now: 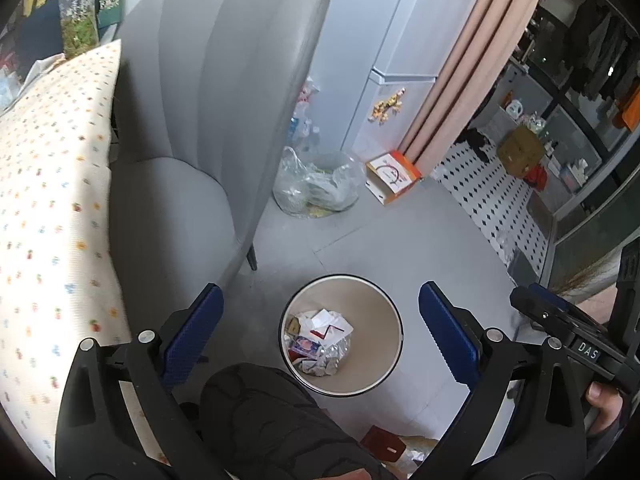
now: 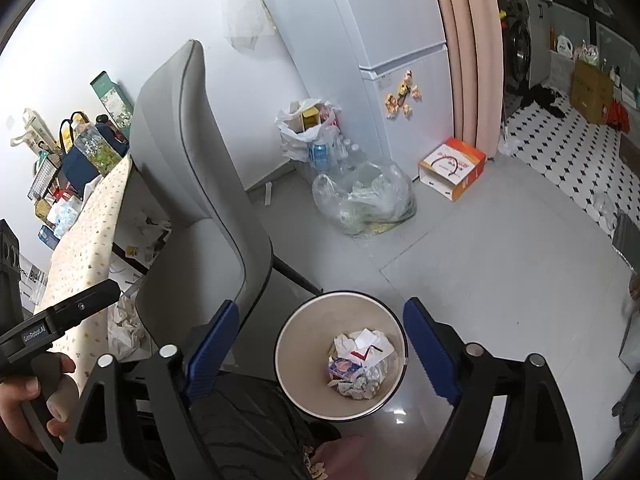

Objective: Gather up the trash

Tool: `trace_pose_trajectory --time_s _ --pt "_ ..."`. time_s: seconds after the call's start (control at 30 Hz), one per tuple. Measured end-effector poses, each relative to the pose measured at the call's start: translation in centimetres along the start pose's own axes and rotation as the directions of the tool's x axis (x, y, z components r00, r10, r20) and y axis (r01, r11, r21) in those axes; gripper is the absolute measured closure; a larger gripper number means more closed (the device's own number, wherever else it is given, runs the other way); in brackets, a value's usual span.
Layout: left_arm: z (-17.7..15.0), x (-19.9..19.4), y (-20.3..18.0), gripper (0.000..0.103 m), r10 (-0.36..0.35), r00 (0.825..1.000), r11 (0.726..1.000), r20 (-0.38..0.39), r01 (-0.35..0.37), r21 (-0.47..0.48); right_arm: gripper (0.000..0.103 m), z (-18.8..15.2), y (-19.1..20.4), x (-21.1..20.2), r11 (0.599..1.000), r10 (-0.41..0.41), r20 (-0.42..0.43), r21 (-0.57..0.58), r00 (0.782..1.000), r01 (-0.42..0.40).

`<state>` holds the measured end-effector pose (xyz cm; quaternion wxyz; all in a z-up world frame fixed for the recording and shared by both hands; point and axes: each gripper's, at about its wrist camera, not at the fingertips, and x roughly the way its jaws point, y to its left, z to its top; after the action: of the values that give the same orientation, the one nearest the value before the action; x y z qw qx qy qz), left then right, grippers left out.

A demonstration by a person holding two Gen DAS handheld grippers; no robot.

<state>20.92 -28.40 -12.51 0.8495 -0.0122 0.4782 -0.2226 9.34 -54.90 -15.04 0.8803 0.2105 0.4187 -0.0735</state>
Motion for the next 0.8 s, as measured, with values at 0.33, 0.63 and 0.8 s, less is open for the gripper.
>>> trace_pose_trajectory --time_s 0.33,0.63,0.8 --pt "0.8 -6.3 2.0 0.006 0.033 0.992 0.999 0.124 -0.028 -0.041 0.008 1.0 5.5 -4.1 0.995 -0.025 0.083 -0.096 0.996 0.033" --pt "0.2 -13.1 5.2 0.006 0.099 0.966 0.993 0.241 -0.079 -0.092 0.008 1.5 10.4 -8.0 0.990 -0.046 0.139 -0.125 0.989 0.064" --pt "-0.1 -16.1 6.8 0.006 0.155 0.944 0.984 0.291 -0.121 -0.132 0.008 1.3 12.9 -9.5 0.984 -0.084 0.158 -0.141 0.984 0.107"
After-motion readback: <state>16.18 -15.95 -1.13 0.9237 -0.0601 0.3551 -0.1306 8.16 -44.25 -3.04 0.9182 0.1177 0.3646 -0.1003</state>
